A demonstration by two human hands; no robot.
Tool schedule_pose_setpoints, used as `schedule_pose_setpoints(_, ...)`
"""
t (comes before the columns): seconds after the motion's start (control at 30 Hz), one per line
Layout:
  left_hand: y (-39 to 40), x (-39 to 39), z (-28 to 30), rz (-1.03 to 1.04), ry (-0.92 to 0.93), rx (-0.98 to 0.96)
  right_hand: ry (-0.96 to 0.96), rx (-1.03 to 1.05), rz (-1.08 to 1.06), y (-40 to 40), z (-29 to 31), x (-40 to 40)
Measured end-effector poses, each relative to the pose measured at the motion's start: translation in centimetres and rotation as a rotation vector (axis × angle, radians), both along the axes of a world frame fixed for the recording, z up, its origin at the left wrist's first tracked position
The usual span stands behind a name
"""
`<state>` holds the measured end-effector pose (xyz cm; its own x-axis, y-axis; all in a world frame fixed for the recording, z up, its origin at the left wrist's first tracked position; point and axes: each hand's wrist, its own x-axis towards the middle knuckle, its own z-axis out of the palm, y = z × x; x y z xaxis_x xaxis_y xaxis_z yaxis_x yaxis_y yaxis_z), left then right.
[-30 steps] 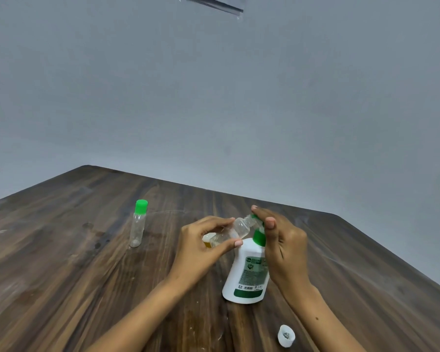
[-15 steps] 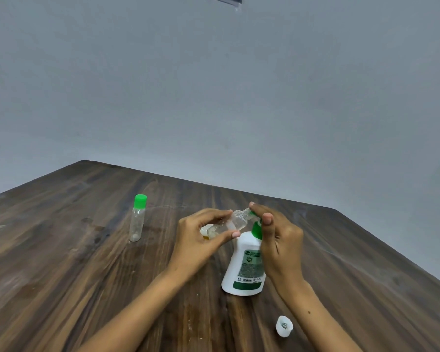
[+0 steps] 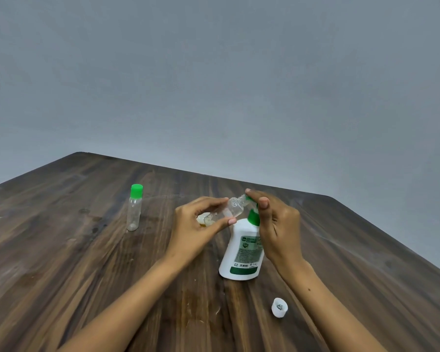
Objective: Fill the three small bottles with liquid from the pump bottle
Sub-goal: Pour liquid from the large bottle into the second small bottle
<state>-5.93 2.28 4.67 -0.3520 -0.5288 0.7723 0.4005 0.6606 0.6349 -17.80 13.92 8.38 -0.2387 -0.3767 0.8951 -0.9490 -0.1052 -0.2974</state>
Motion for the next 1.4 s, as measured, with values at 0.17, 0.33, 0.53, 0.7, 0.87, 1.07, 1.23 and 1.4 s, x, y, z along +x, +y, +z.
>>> schedule_pose_setpoints(0.17, -0.1, -0.1, -0.1, -0.002, 0.010, 0.006, -0.013, -0.026, -0.019, -0.2, -0.5, 0.3)
schedule_pose_setpoints(0.33, -0.2, 0.0, -0.1, -0.006, 0.013, 0.019, 0.075, 0.021, -0.065, -0.1, -0.1, -0.1)
schedule_pose_setpoints(0.53, -0.1, 0.0, 0.0, -0.029, 0.003, 0.023, 0.154, 0.085, -0.094, 0.3, -0.1, -0.3)
schedule_pose_setpoints(0.7, -0.1, 0.0, 0.0, -0.016, -0.002, 0.018, 0.216, 0.125, -0.156, 0.4, -0.4, -0.2)
schedule_pose_setpoints(0.87, -0.1, 0.0, -0.2, -0.007, -0.006, 0.015, 0.222, 0.131, -0.142, 0.7, 0.6, -0.2)
schedule_pose_setpoints(1.07, -0.1, 0.0, -0.1, -0.011, -0.003, 0.021, 0.166, 0.094, -0.137, 0.3, -0.4, 0.2)
schedule_pose_setpoints(1.23, -0.1, 0.1, -0.1, -0.019, -0.009, 0.026, 0.176, 0.112, -0.130, 0.5, 0.5, 0.0)
schedule_pose_setpoints(1.4, -0.1, 0.0, 0.0, -0.018, -0.001, 0.029, 0.151, 0.101, -0.157, 0.1, -0.2, 0.3)
